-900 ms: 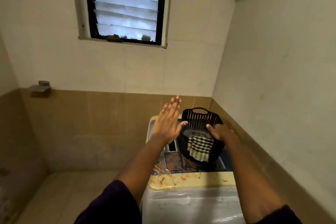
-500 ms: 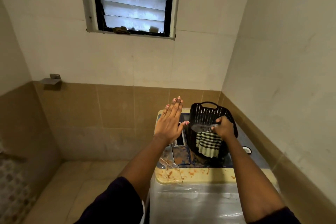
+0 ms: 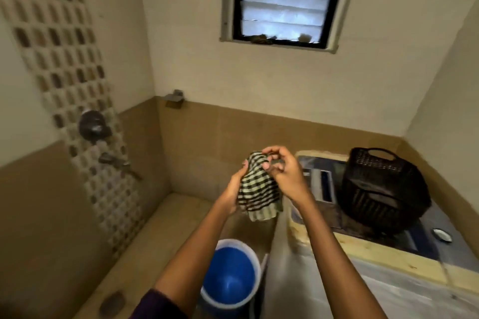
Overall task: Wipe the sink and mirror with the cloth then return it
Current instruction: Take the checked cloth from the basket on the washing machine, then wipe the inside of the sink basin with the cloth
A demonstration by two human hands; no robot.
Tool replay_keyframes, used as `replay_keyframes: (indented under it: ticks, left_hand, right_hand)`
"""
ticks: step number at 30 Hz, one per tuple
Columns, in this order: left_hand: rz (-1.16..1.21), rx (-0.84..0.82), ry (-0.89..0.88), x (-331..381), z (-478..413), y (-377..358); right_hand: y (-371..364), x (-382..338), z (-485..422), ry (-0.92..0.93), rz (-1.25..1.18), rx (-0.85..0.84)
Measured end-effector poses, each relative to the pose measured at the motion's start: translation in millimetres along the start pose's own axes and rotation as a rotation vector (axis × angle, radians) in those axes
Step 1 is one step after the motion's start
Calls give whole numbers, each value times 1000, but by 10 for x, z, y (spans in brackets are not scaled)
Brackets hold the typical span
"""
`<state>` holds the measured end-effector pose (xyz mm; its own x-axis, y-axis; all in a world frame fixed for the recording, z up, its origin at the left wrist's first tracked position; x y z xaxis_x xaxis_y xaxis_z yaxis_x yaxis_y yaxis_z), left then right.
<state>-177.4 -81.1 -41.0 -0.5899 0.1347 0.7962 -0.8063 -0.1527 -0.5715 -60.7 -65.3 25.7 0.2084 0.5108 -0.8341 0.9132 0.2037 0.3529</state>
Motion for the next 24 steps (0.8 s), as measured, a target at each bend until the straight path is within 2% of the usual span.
replay_keyframes:
  ticks: [3,5,7,9,13,15,19,24]
  left_hand:
    - [102,28,-43,332,502,792]
    - [87,174,-223,661,1018,1359]
    - [-1,395,-408,956,1567,1901]
    - [-72,531,-539,1177,2142,2416]
    - [-135,683,-633,1381,3240,3182]
    - [-165,776,-641,1410,3808,3488]
    - [-249,983,-541,1320,4763,4015]
    - [-219,1252,-416,1232,5591,4531]
  right_hand:
    - [-941,-275,49,21,-90,-170]
    - [-1592,-475,144,28,-123,-231]
    - [-2171,-703,276,26,-146,-260]
    - [-2793,-950,471,13,-210,-365]
    - [-3886,-1404,1047,-109,-329,-705]
    - [-4333,-1627,1425,-107,-320,-867]
    - [-5026,-2033,2107,4,-319,-951]
    - [-5538,-2114,2644,-65,-291,-811]
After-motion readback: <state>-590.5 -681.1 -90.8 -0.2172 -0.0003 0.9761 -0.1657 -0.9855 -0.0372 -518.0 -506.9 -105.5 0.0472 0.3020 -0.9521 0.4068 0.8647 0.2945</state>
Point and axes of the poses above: each hand's wrist, its own z-axis away from the middle knuckle, its own y-axis out of the back of the hand, x = y × z, the point moved 4 cm from there along -z, towards the middle knuckle, and after that the axes turned 5 degrees about z, right-handed, at the moved point
